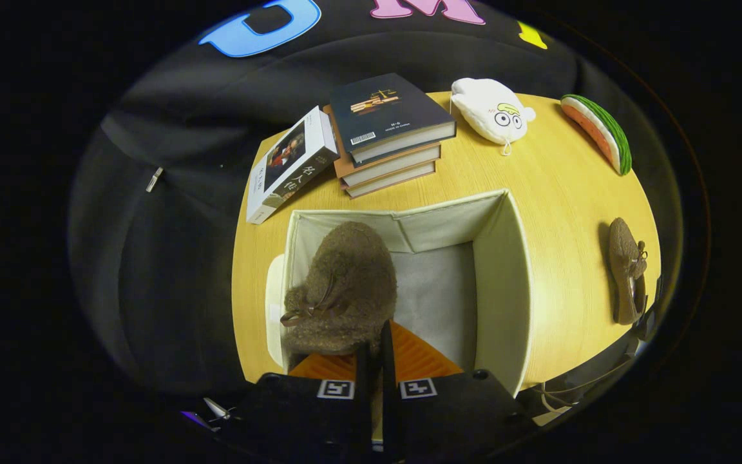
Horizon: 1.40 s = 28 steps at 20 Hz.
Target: Open the storage box then place both shoes into the box .Put the left shoe in first, then the right shoe, with the right side of both shoes facing outward in a uniform manner.
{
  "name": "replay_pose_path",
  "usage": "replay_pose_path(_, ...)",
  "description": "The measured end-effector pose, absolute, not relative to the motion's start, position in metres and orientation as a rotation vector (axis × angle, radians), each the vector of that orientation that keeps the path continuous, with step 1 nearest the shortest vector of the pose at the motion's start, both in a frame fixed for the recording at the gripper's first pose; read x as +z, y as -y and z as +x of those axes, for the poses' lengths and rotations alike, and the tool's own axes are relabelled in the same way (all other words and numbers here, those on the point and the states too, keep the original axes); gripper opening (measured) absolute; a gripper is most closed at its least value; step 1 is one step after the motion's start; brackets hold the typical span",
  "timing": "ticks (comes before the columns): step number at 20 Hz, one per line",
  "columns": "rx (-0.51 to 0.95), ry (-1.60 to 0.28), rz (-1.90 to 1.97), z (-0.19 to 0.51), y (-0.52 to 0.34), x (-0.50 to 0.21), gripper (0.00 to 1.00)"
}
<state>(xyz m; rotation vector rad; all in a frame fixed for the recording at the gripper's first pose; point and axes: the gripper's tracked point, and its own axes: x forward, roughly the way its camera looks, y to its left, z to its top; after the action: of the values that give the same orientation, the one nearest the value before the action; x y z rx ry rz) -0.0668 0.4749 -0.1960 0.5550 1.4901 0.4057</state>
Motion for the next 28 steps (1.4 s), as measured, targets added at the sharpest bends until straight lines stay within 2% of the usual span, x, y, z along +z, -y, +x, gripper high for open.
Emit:
replay_pose_path(3, 0.493, -1.526, 0.563, -0.08, -0.491, -0.196, 0.23)
replay_pose_path(4, 0.532, -1.52, 0.566, -0.084, -0.493, -0.188, 0.33)
replay_pose_path(5, 0.552, -1.502, 0.563, -0.083, -0.496, -0.186, 0.39)
replay_pose_path(6, 0.562, -1.483, 0.571, -0.08, -0.496, -0.183, 0.55)
replay_pose_path(7, 0.57, -1.468, 0.582, -0.077, -0.497, -0.18, 0.6)
replay_pose_path(8, 0.574, -1.455, 0.589, -0.076, -0.494, -0.176, 0.7)
replay_pose_path(10, 0.582, -1.427, 0.6, -0.074, -0.484, -0.169, 0.82)
replay_pose_path(14, 0.609, -1.364, 0.664, -0.068, -0.454, -0.147, 0.97)
replay_pose_path(20, 0.592, -1.175, 0.658, -0.042, -0.338, -0.132, 0.97)
replay_pose_path(28, 0.47, -1.144, 0.437, -0.046, -0.157, -0.223, 0.97)
